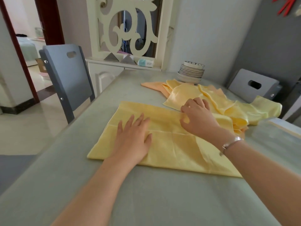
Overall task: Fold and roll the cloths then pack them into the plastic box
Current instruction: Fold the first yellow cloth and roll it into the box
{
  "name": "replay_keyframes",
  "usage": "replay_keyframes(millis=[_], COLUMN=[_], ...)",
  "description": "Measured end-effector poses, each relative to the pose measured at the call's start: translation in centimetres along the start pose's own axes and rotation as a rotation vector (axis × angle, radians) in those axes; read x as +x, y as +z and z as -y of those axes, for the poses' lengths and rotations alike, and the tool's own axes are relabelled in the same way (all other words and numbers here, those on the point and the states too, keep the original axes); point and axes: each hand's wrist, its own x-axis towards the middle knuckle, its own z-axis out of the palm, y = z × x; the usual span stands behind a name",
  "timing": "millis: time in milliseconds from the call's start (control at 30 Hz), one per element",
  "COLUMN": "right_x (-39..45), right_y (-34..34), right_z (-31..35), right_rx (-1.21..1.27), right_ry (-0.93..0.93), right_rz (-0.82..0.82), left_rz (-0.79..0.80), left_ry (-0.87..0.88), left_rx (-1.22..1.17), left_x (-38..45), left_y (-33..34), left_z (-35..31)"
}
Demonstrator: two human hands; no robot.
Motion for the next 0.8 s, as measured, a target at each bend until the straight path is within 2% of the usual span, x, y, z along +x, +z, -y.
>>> replay_keyframes(millis=[100, 200, 300, 433, 600, 800], right_x=[-4.7, -8.7, -11.3, -12.8, -14.2, -15.9], right_y=[-2.2, -3.2, -2.7, -2.3, -3.3, -3.6], right_z=[1.1, 2.0, 1.6, -0.9, -2.7, -3.0], right_rx=[-0.014, -0.049, -0.077, -0.092, 0.137, 0.375], right_ry=[-0.143, -0.220, -0.191, -0.025, 0.097, 0.148], right_rz=[-0.081, -0.091, -0.080, -0.050, 0.006, 0.072], left_rz=[-0.191, -0.247, -0.165, -0.062, -0.007, 0.058], left_ry=[0.079, 0.145, 0.110, -0.014, -0.094, -0.161], left_rx=[0.033, 0.124, 0.176, 0.107, 0.073, 0.025], left_x=[-0.1, -0.6, -1.2, -2.7, -3.7, -4.1], left_y=[-0.8, -1.1, -1.5, -2.5, -3.4, -3.6], left_z=[-0.5, -0.6, -0.2, 0.5, 1.0, 1.4])
